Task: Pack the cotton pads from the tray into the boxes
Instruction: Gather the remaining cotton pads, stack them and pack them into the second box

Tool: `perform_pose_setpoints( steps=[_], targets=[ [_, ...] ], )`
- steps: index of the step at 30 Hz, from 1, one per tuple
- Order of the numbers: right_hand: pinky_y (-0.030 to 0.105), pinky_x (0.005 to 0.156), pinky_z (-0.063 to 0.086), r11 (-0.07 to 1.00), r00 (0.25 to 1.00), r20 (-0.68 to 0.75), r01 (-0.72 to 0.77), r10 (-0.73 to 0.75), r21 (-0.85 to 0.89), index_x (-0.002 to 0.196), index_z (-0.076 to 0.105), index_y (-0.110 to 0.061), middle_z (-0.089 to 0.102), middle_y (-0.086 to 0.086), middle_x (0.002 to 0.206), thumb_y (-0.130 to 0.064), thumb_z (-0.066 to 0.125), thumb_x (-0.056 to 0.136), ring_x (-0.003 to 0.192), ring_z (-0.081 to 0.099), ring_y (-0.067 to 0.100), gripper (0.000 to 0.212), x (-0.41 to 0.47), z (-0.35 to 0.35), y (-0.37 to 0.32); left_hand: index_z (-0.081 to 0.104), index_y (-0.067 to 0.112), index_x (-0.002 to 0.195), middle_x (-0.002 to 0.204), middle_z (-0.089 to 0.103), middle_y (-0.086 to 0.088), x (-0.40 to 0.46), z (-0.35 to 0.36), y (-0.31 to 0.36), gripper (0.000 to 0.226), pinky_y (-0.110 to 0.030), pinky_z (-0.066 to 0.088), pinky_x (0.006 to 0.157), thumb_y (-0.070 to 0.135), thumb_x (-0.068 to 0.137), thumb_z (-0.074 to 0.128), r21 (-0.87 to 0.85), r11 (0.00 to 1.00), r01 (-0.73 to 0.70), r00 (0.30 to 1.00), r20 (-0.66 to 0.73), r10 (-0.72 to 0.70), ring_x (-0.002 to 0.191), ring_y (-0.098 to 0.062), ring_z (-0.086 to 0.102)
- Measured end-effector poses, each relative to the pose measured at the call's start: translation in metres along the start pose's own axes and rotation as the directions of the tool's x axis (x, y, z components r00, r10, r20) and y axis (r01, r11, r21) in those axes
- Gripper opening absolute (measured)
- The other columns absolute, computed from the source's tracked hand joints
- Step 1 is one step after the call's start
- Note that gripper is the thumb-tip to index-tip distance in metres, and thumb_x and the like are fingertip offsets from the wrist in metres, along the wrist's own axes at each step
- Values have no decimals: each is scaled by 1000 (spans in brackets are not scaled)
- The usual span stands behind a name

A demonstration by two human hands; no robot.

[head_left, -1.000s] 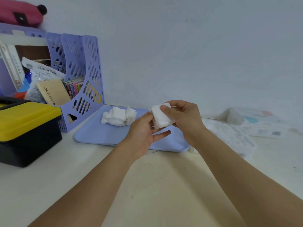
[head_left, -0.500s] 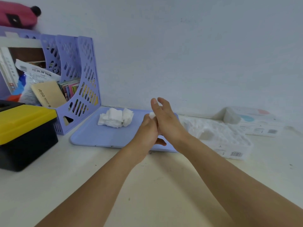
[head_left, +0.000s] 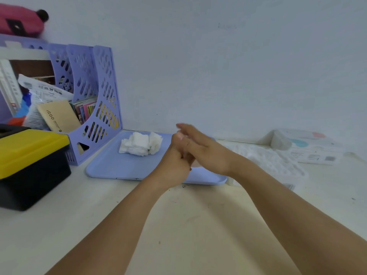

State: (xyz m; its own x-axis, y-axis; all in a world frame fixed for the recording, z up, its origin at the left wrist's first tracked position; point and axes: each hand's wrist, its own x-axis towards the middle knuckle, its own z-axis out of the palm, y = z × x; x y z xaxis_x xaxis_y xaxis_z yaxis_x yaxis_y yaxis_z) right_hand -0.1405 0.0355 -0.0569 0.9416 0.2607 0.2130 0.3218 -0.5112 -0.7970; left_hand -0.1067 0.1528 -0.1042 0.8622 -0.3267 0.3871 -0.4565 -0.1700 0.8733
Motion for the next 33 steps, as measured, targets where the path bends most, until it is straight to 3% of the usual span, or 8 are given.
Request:
perform_pose_setpoints(
  steps=[4,9,13,18,23,27,29,33],
  targets=[
    [29,98,51,974,923,-368,-32,114,222,140,51,-24,57,-9,131,-47,51,102,117,59,9,44,18,2,8,47,10,123,113,57,-5,23,-38,-23,23,-19,51,52,11,101,56,-248,956,155,898,-369,-242,89,-15,59],
    [40,81,62,795,823,-117,-485,555,365,131,50,-5,57,13,121,-36,70,93,106,65,32,52,69,30,10,62,5,123,111,63,-8,23,-97,-52,29,-25,54,64,13,96,66,-561,822,92,532,-671,-517,86,-19,63],
    [42,77,59,719,762,-12,-605,647,342,138,45,-8,53,22,126,-45,71,91,105,65,36,65,113,52,9,63,9,123,110,63,-6,21,-106,-62,29,-31,53,74,13,94,68,-681,732,28,391,-666,-635,93,-22,62],
    [35,59,57,683,706,3,-685,708,255,106,52,-8,64,17,98,-51,72,87,76,66,28,51,154,73,11,59,15,109,104,62,-5,22,-102,-62,17,-31,54,74,13,95,67,-722,692,18,405,-627,-665,89,-21,61],
    [36,64,55,652,677,-55,-679,734,338,105,58,-8,65,16,96,-14,62,98,70,64,28,11,164,76,22,62,11,121,113,65,-4,22,-101,-66,29,-35,57,84,16,93,69,-703,709,52,406,-634,-658,94,-21,63],
    [33,49,53,640,709,-158,-489,688,593,95,59,-9,64,12,92,-3,57,97,66,61,24,6,147,56,37,57,12,126,111,62,0,23,-97,-62,37,-37,58,83,15,92,70,-641,765,56,408,-685,-603,86,-15,63],
    [39,65,57,711,751,-261,-366,607,600,92,58,-10,63,14,103,-3,61,95,85,66,29,8,132,39,37,50,14,131,108,56,1,20,-90,-56,43,-36,59,77,11,92,67,-580,810,83,433,-711,-553,78,-5,59],
    [42,81,60,736,897,-202,-175,393,654,106,63,-9,66,13,108,-4,59,95,94,68,31,12,83,3,12,38,23,125,108,51,-3,14,-70,-39,47,-36,61,60,-1,90,58,-421,897,132,691,-610,-388,81,-14,62]
  ],
)
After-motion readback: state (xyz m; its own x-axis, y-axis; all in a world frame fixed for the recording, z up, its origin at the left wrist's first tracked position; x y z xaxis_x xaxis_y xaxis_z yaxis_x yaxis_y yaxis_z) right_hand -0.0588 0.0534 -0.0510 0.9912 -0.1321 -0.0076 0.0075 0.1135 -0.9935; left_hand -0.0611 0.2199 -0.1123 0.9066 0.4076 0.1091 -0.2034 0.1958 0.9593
